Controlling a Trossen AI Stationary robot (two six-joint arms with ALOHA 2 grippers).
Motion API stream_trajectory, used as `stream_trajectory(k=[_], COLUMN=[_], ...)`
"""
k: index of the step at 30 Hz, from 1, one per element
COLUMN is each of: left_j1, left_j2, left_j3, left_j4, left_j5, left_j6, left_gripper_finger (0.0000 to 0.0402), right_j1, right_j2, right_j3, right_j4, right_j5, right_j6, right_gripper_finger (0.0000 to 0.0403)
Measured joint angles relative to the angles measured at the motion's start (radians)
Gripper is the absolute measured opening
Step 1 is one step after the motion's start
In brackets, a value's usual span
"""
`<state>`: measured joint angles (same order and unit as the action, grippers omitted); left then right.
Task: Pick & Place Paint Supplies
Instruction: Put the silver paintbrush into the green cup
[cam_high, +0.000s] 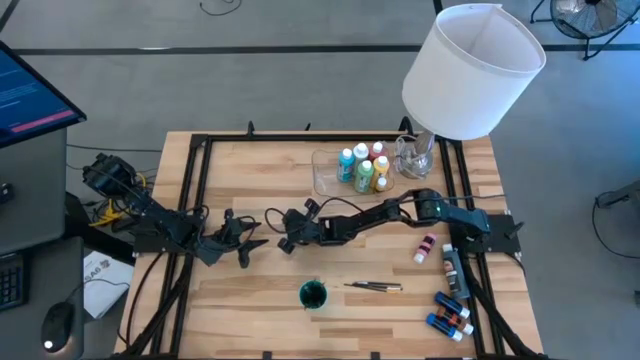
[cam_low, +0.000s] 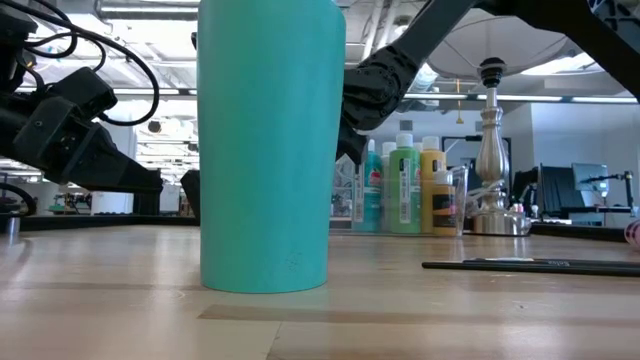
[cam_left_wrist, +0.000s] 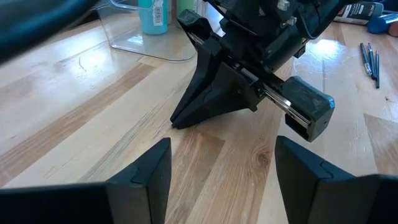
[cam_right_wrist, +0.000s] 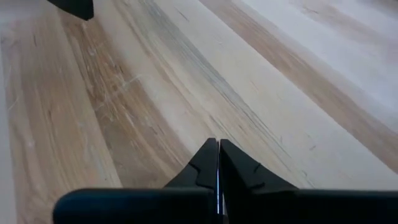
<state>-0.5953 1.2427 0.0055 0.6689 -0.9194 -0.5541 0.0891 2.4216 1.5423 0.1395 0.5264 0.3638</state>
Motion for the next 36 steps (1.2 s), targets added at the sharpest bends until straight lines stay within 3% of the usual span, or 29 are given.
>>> stream_trajectory(k=[18, 25, 31, 36], left_j1=[0.0, 0.0, 0.0, -0.005], left_j2=[0.0, 0.0, 0.0, 0.0], left_j3=[0.0, 0.0, 0.0, 0.0], left_j4=[0.003, 0.006, 0.006, 0.007], left_j5=[0.008, 0.052, 0.056, 0.12], left_j6=[0.001, -0.007, -0.008, -0.02], left_gripper_finger=[0.0186, 0.0186, 0.0186, 0.0186], right_j1=[0.079, 0.08, 0.127, 0.194], right_j2=[-0.105, -0.221, -0.284, -0.283], right_j3=[-0.005, -0.004, -0.002, -0.002], right_j4=[0.237, 0.358, 0.621, 0.848], right_j5=[0.168, 0.189, 0.193, 0.208], right_j6=[-0.284, -0.454, -0.62, -0.755], right_gripper_finger=[0.0001, 0.0001, 0.0001, 0.0001])
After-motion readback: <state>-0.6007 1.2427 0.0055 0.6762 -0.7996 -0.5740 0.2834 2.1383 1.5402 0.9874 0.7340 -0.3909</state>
